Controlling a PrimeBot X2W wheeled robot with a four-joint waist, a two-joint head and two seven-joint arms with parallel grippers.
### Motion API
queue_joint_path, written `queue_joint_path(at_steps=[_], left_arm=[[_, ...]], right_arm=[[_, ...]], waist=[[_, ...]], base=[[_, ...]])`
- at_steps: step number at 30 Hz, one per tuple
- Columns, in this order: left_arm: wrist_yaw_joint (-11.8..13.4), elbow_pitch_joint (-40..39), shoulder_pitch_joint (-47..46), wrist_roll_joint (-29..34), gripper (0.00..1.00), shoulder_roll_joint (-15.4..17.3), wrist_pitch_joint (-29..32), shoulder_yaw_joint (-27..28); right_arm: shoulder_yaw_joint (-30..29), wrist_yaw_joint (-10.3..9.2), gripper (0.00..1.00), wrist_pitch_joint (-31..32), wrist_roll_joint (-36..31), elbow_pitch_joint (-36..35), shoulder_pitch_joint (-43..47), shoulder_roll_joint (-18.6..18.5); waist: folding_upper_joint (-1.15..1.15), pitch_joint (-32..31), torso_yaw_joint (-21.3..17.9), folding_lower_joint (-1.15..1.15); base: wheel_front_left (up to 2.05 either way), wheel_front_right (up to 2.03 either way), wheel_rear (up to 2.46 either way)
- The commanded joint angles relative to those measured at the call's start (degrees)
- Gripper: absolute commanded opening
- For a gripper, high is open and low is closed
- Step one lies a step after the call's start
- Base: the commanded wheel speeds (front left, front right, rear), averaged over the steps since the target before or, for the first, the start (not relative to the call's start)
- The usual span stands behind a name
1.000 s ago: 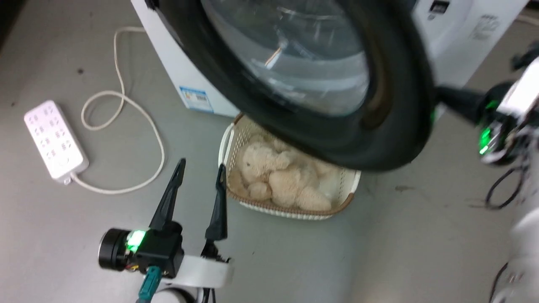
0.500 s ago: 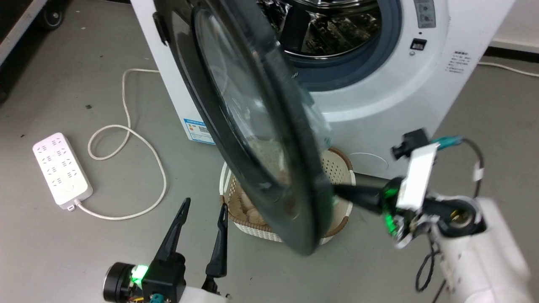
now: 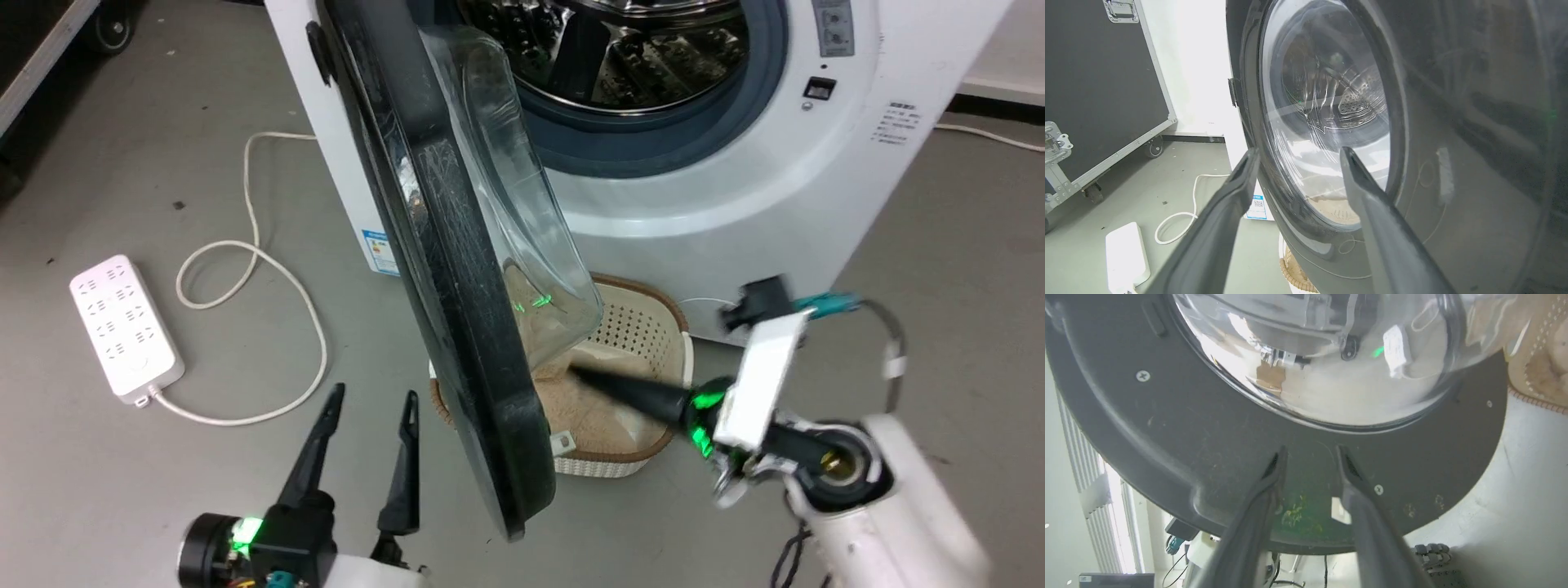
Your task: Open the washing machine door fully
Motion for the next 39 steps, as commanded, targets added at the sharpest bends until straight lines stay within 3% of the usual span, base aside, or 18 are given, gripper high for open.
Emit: queue_joint_path(at_steps=[1, 6, 14, 17, 22, 26, 30, 39], left_arm=[[0.1, -0.4, 0.0, -0.3, 1.00, -0.3, -0.3, 0.5], [-1.0, 0.2, 0.1, -1.7, 1.00, -0.4, -0.3, 2.4], [-3.8, 2.0, 1.8, -3.3, 1.00, -0.2, -0.3, 6.5], [-4.7, 2.4, 2.2, -3.4, 1.00, -0.2, -0.3, 7.7], [-5.9, 2.3, 3.2, -3.5, 1.00, -0.3, -0.3, 9.4], [-6.6, 2.5, 4.4, -3.8, 1.00, -0.6, -0.3, 9.9], [-6.7, 2.6, 5.1, -4.0, 1.00, -0.9, -0.3, 10.1], [-5.5, 3.1, 5.5, -3.6, 1.00, -1.2, -0.3, 10.1]], right_arm=[[-1.1, -0.02, 1.00, -1.6, -1.6, -1.3, 0.4, -0.6], [-7.0, -0.02, 1.00, -13.5, -12.5, -5.4, 1.3, -4.5], [-6.2, -0.02, 1.00, -40.1, -42.8, -16.5, 7.9, -13.7], [-7.2, -0.02, 1.00, -49.0, -54.0, -18.3, 11.7, -15.0], [-11.8, -0.02, 1.00, -57.5, -67.0, -20.9, 18.5, -10.9], [-16.2, -0.02, 1.00, -59.5, -74.5, -22.0, 24.8, -5.2], [-19.0, -0.02, 1.00, -60.6, -77.4, -21.6, 29.3, -0.9], [-17.0, -0.02, 1.00, -61.9, -77.6, -19.6, 31.5, 0.1]], waist=[[0.00, -0.3, -0.4, 0.00], [0.00, -1.4, -2.7, 0.00], [0.00, -5.5, -7.2, 0.00], [0.00, -6.4, -8.6, 0.00], [0.00, -7.2, -10.7, 0.00], [0.00, -7.8, -11.7, 0.00], [0.00, -8.0, -12.2, 0.00], [0.00, -8.1, -12.6, 0.00]], base=[[0.00, 0.00, 0.00], [0.00, 0.00, 0.00], [0.00, 0.00, 0.00], [0.00, 0.00, 0.00], [0.00, 0.00, 0.00], [0.00, 0.00, 0.00], [0.00, 0.00, 0.00], [0.00, 0.00, 0.00]])
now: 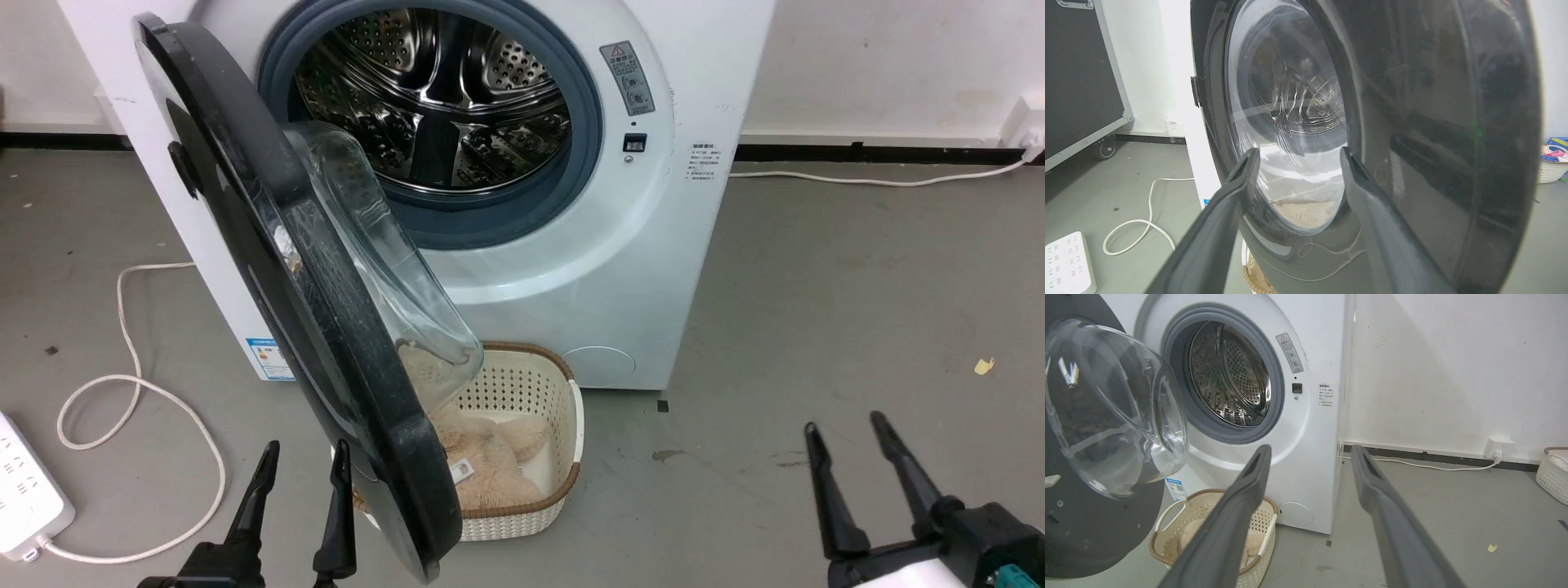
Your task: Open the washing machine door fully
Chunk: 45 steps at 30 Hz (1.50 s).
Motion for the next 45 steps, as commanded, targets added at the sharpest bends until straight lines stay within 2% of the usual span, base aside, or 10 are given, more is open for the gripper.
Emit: queue_joint_path(at_steps=[1, 7, 8, 9, 10, 16, 24, 28, 38, 45], left_arm=[[0.4, 0.1, 0.6, 0.4, 1.00, 0.0, -0.3, 0.1], [1.5, 0.0, 0.2, 0.3, 0.95, -0.1, -0.3, -0.2], [1.6, 0.1, 0.2, 0.2, 0.46, -0.1, -0.3, -0.4], [1.7, 0.0, 0.2, 0.1, 0.06, -0.1, -0.3, -0.5], [1.8, -0.2, 0.1, 0.1, 0.00, -0.1, -0.3, -0.5], [2.6, -2.9, -0.4, -0.6, 0.00, -0.1, -0.3, 0.2], [6.5, -14.4, -5.1, -6.3, 0.00, -0.1, -0.3, 5.4], [6.2, -20.3, -8.7, -4.5, 0.00, 0.3, -0.3, 5.6], [4.7, -28.5, -13.2, -2.7, 0.00, 0.4, 6.9, -3.9], [3.7, -25.8, -9.2, -4.7, 0.00, 0.1, 16.0, -15.9]], right_arm=[[0.3, -0.04, 1.00, -0.5, 0.0, 0.4, 0.7, 0.3], [0.2, -0.04, 1.00, -0.8, 0.8, 1.0, 0.4, 0.3], [0.2, -0.04, 1.00, -0.8, 0.9, 1.1, 0.4, 0.3], [0.5, -0.04, 1.00, -0.8, 1.2, 1.4, 0.3, 0.3], [0.9, -0.04, 1.00, -0.6, 1.4, 1.7, 0.3, 0.3], [1.1, -0.04, 1.00, -0.6, 1.5, 2.3, -0.1, 0.4], [0.9, -0.04, 1.00, -0.7, 1.5, 1.9, -0.6, 0.4], [0.9, -0.04, 1.00, -0.7, 1.4, 1.9, -0.4, 0.4], [1.4, -0.04, 1.00, -0.8, 1.6, 2.2, -0.4, 0.4], [1.2, -0.04, 1.00, -0.8, 2.0, 2.6, -0.2, 0.4]], waist=[[0.00, 0.0, 0.2, 0.00], [0.00, 0.1, 0.7, 0.00], [0.00, 0.0, 0.7, 0.00], [0.00, 0.0, 0.8, 0.00], [0.00, 0.0, 0.8, 0.00], [0.00, 0.0, 0.7, 0.00], [0.00, -0.1, 0.2, 0.00], [0.00, -0.4, 0.1, 0.00], [0.00, -0.5, -0.6, 0.00], [0.00, -0.3, -0.3, 0.00]], base=[[0.00, 0.00, 0.00], [0.00, 0.00, 0.00], [0.00, 0.00, 0.00], [0.00, 0.00, 0.00], [0.00, 0.00, 0.00], [0.00, 0.00, 0.00], [0.00, 0.00, 0.00], [0.00, 0.00, 0.00], [0.00, 0.00, 0.00], [0.00, 0.00, 0.00]])
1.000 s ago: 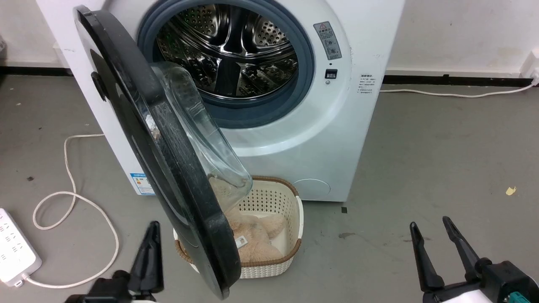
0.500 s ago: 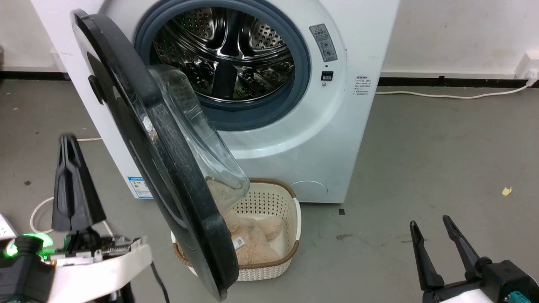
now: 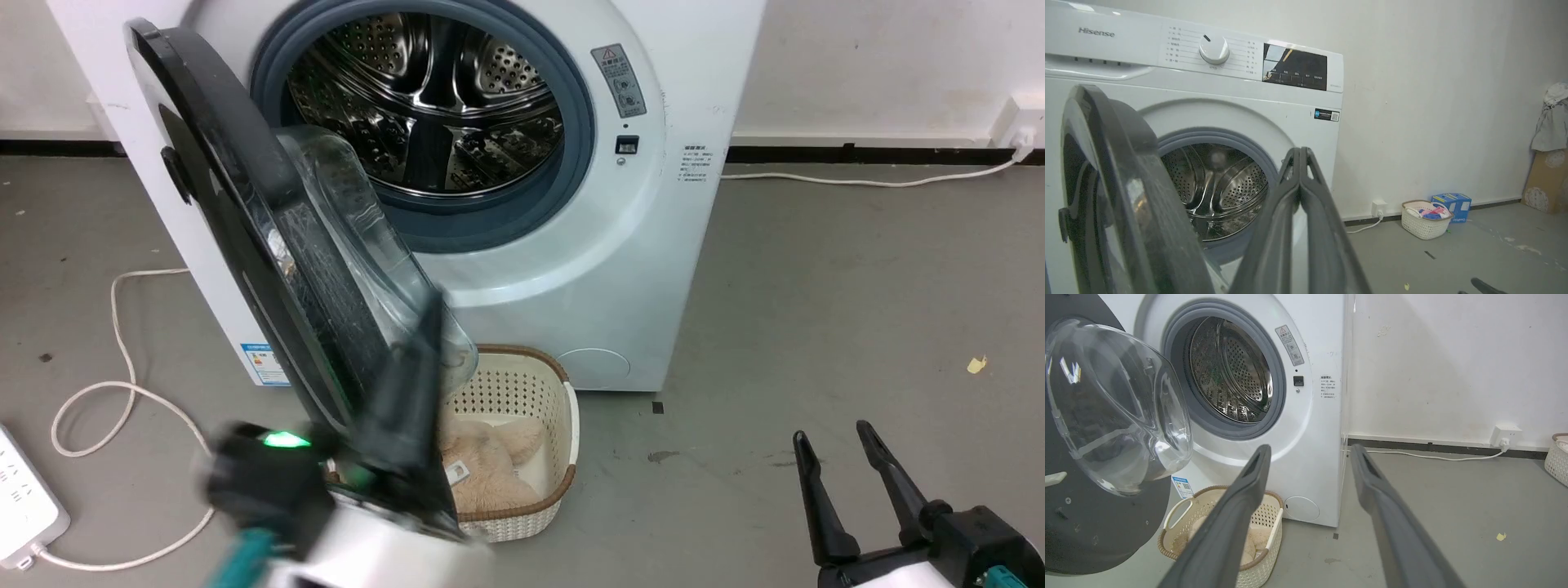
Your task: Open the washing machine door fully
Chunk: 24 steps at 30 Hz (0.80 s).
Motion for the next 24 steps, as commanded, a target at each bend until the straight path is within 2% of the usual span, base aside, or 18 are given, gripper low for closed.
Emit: queue_joint_path(at_steps=[1, 8, 9, 12, 15, 20, 24], left_arm=[[-0.6, 2.2, 2.0, -0.7, 0.00, 0.1, 1.8, -2.7], [-0.3, 10.3, 5.0, -3.2, 0.00, 0.0, 4.3, -8.4], [0.4, 13.2, 5.7, -5.1, 0.00, 0.0, 4.9, -9.1], [2.0, 17.2, 5.8, -7.3, 0.00, 0.0, 5.1, -9.0], [3.9, 21.8, 4.6, -7.0, 0.00, 0.0, 2.8, -7.4], [4.5, 23.8, 4.0, -6.3, 0.00, 0.6, 1.3, -6.7], [4.9, 24.8, 4.5, -6.3, 0.00, 1.1, 0.3, -6.3]], right_arm=[[0.0, -0.04, 1.00, -0.4, 0.5, 0.3, -0.1, 0.2], [0.0, -0.04, 1.00, -0.4, 0.7, 0.3, -0.9, 0.2], [-0.1, -0.04, 1.00, -0.4, 0.8, 0.2, -1.1, 0.2], [0.1, -0.04, 1.00, -0.5, 1.0, 0.4, -1.2, 0.2], [0.0, -0.04, 1.00, -0.5, 1.1, 0.5, -1.2, 0.2], [0.1, -0.04, 1.00, -0.5, 1.1, 0.7, -1.3, 0.2], [-0.1, -0.04, 1.00, -0.6, 1.1, 1.3, -0.9, 0.2]], waist=[[0.00, 0.1, 0.1, 0.00], [0.00, 1.0, 0.3, 0.00], [0.00, 1.6, 0.5, 0.00], [0.00, 2.2, 0.7, 0.00], [0.00, 3.2, 1.5, 0.00], [0.00, 3.6, 2.8, 0.00], [0.00, 2.8, 7.0, 0.00]], base=[[0.00, 0.00, 0.00], [0.00, 0.00, 0.00], [0.00, 0.00, 0.00], [0.00, 0.00, 0.00], [0.00, 0.00, 0.00], [0.00, 0.00, 0.00], [0.00, 0.00, 0.00]])
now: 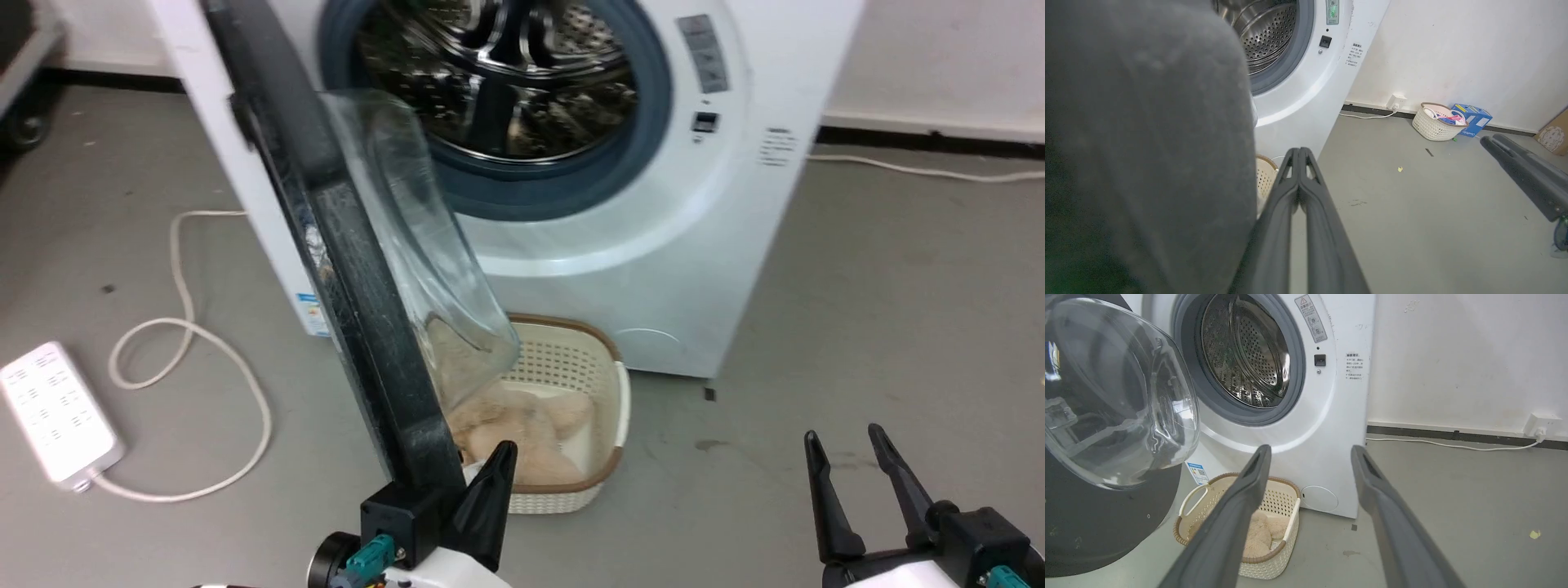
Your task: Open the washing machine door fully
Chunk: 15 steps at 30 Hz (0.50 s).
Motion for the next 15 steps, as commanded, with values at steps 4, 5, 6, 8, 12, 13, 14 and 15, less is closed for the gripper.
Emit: queue_joint_path(at_steps=[4, 5, 6, 8, 12, 13, 14, 15], left_arm=[[0.8, 0.5, 0.7, 0.1, 0.00, 1.6, -0.2, 1.0], [1.0, 0.5, 0.8, 0.3, 0.00, 1.9, -0.3, 1.2], [1.2, 0.5, 0.9, 0.4, 0.00, 2.0, -0.3, 1.3], [1.5, 0.2, 1.1, 0.3, 0.00, 2.2, -0.2, 1.5], [1.8, 0.1, 1.4, -0.5, 0.00, 3.0, 0.0, 2.8], [1.9, 0.1, 1.4, -0.6, 0.00, 3.4, 0.1, 3.3], [2.2, -0.1, 1.1, -1.1, 0.00, 4.0, 0.2, 4.5], [2.4, -0.3, 0.9, -1.5, 0.00, 4.3, 0.3, 5.1]], right_arm=[[-0.1, -0.04, 1.00, -0.4, 0.4, 0.4, 0.0, 0.2], [0.1, -0.04, 1.00, -0.4, 0.5, 0.5, 0.1, 0.2], [0.1, -0.04, 1.00, -0.4, 0.6, 0.6, 0.3, 0.2], [0.3, -0.04, 1.00, -0.4, 0.7, 0.7, 0.5, 0.2], [1.1, -0.04, 1.00, -0.4, 0.8, 1.0, 0.5, 0.2], [1.3, -0.04, 1.00, -0.4, 0.8, 1.0, 0.5, 0.2], [1.6, -0.04, 1.00, -0.3, 0.8, 0.9, 0.3, 0.2], [1.7, -0.04, 1.00, -0.2, 0.7, 0.9, 0.1, 0.2]], waist=[[0.00, -1.6, 5.6, 0.00], [0.00, -1.9, 6.5, 0.00], [0.00, -2.1, 7.7, 0.00], [0.00, -2.3, 10.0, 0.00], [0.00, -2.7, 13.6, 0.00], [0.00, -2.7, 14.3, 0.00], [0.00, -2.3, 15.4, 0.00], [0.00, -2.0, 15.8, 0.00]], base=[[0.00, 0.00, 0.00], [0.00, 0.00, 0.00], [0.00, 0.00, 0.00], [0.00, 0.00, 0.00], [0.00, 0.00, 0.00], [0.00, 0.00, 0.00], [0.00, 0.00, 0.00], [0.00, 0.00, 0.00]])
